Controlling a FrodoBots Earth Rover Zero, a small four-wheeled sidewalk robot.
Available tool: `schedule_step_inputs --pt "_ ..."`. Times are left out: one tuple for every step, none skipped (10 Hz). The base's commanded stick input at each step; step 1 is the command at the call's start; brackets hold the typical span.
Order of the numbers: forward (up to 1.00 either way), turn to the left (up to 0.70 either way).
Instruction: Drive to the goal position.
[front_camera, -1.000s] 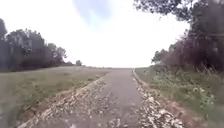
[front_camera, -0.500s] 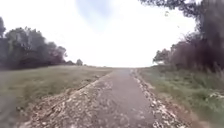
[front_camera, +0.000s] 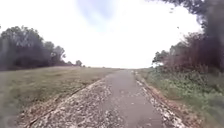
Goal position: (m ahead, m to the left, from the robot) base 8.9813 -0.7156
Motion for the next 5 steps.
schedule_step_inputs --pt "0.85 -0.34" --pt "0.85 0.00" --pt "0.85 0.00" --pt "0.85 0.00" --pt "0.85 0.00"
